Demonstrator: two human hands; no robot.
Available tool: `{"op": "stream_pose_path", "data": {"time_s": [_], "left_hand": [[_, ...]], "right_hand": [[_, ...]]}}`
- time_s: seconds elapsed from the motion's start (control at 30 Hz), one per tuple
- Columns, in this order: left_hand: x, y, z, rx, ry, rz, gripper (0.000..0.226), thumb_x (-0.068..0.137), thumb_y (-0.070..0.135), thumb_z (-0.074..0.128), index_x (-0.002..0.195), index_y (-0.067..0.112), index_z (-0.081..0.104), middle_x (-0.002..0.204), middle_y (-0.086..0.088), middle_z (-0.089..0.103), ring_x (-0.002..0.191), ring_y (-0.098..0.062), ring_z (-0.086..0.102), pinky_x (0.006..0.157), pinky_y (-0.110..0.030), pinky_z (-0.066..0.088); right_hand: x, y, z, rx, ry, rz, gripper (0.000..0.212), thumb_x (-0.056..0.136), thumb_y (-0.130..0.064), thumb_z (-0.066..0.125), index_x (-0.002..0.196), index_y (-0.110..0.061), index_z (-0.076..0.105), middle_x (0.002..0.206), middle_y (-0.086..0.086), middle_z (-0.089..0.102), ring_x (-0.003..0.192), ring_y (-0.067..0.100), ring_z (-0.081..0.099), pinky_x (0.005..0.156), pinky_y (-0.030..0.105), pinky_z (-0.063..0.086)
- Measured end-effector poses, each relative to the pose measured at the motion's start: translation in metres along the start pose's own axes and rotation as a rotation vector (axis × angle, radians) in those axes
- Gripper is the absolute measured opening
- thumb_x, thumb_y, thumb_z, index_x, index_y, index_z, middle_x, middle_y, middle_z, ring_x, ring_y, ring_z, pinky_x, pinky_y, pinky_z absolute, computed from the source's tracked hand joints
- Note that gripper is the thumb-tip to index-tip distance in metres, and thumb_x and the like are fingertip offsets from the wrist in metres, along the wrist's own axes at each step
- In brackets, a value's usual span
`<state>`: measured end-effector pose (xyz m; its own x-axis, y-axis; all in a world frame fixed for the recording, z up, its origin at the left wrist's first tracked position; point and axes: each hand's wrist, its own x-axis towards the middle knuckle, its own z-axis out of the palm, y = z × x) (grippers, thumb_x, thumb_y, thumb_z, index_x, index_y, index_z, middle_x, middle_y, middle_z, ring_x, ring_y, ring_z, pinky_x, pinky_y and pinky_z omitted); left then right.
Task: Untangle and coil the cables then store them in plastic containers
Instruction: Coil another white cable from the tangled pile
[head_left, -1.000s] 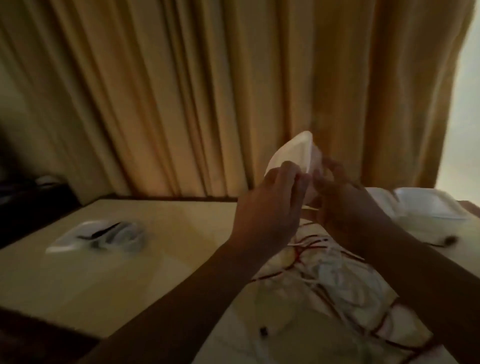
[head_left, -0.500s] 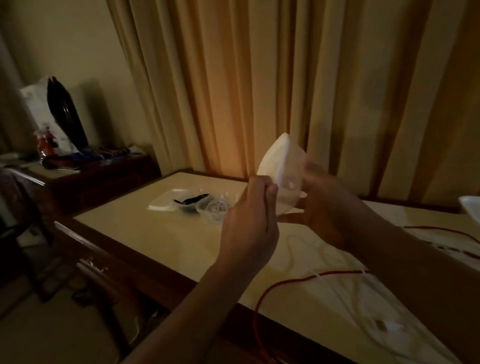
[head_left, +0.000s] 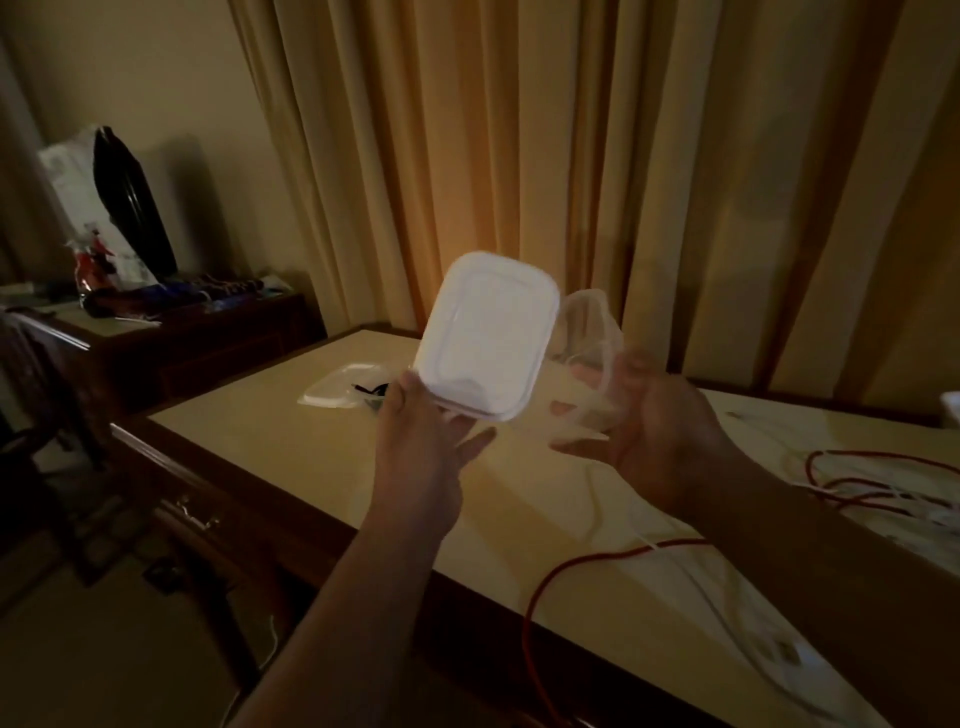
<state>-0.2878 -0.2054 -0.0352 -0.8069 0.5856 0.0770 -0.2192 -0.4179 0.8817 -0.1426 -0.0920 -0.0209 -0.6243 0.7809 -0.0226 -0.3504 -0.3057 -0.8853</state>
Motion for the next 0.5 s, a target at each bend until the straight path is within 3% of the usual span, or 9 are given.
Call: {"op": "stream_pose_path", "data": {"time_s": [0.07, 0.13, 0.2, 0.3, 0.37, 0.43, 0.5], "left_hand": [[-0.001, -0.002, -0.003, -0.125, -0.022, -0.158, 0.026, 0.113, 0.032, 0.034, 0.125, 0.026, 0.057, 0.12, -0.008, 0.072, 0.098, -0.033, 0.076, 0.085, -0.06, 0.06], [0.001, -0.007, -0.007, -0.135, 0.008, -0.183, 0.026, 0.113, 0.03, 0.036, 0.121, 0.023, 0.059, 0.119, -0.008, 0.073, 0.098, -0.037, 0.076, 0.085, -0.06, 0.06], [0.005, -0.01, -0.012, -0.137, 0.031, -0.178, 0.034, 0.113, 0.033, 0.035, 0.131, 0.017, 0.059, 0.12, -0.009, 0.073, 0.1, -0.037, 0.075, 0.084, -0.06, 0.06], [0.012, -0.011, -0.016, -0.091, 0.03, -0.182, 0.041, 0.113, 0.038, 0.032, 0.136, 0.015, 0.057, 0.124, -0.011, 0.071, 0.101, -0.037, 0.075, 0.084, -0.061, 0.06], [0.016, -0.01, -0.016, -0.065, 0.009, -0.204, 0.041, 0.112, 0.039, 0.032, 0.134, 0.015, 0.058, 0.122, -0.011, 0.072, 0.099, -0.036, 0.075, 0.086, -0.061, 0.059], [0.021, -0.009, -0.02, -0.056, 0.012, -0.21, 0.039, 0.113, 0.037, 0.032, 0.132, 0.016, 0.059, 0.121, -0.009, 0.072, 0.102, -0.036, 0.074, 0.085, -0.058, 0.06], [0.027, -0.005, -0.028, -0.01, 0.056, -0.155, 0.032, 0.113, 0.03, 0.034, 0.126, 0.019, 0.061, 0.12, -0.007, 0.071, 0.109, -0.032, 0.07, 0.081, -0.053, 0.062]], "right_hand": [[0.002, 0.009, 0.003, -0.065, 0.015, -0.003, 0.037, 0.107, -0.02, 0.042, 0.142, -0.023, 0.052, 0.128, 0.005, 0.068, 0.114, 0.031, 0.065, 0.089, 0.055, 0.055], [0.004, 0.015, 0.005, -0.231, 0.085, -0.021, 0.046, 0.107, -0.013, 0.042, 0.149, -0.032, 0.043, 0.134, 0.005, 0.061, 0.113, 0.032, 0.064, 0.08, 0.047, 0.058], [0.006, 0.015, 0.006, -0.32, 0.155, -0.005, 0.054, 0.107, -0.009, 0.042, 0.15, -0.042, 0.036, 0.13, 0.006, 0.057, 0.108, 0.034, 0.064, 0.08, 0.048, 0.06], [0.01, 0.012, 0.011, -0.399, 0.17, 0.021, 0.026, 0.106, -0.03, 0.045, 0.128, -0.029, 0.059, 0.118, 0.009, 0.064, 0.1, 0.03, 0.065, 0.08, 0.044, 0.059], [0.017, 0.013, 0.012, -0.614, 0.193, -0.004, 0.034, 0.103, -0.038, 0.051, 0.133, -0.025, 0.057, 0.125, 0.008, 0.064, 0.093, 0.024, 0.067, 0.079, 0.04, 0.06], [0.03, 0.016, 0.012, -0.92, 0.24, -0.029, 0.049, 0.1, -0.031, 0.053, 0.147, -0.018, 0.047, 0.133, 0.006, 0.058, 0.084, 0.018, 0.065, 0.076, 0.034, 0.059], [0.044, 0.02, 0.009, -1.13, 0.26, -0.013, 0.037, 0.1, -0.019, 0.053, 0.133, -0.004, 0.056, 0.115, 0.009, 0.064, 0.078, 0.016, 0.063, 0.074, 0.032, 0.056]]}}
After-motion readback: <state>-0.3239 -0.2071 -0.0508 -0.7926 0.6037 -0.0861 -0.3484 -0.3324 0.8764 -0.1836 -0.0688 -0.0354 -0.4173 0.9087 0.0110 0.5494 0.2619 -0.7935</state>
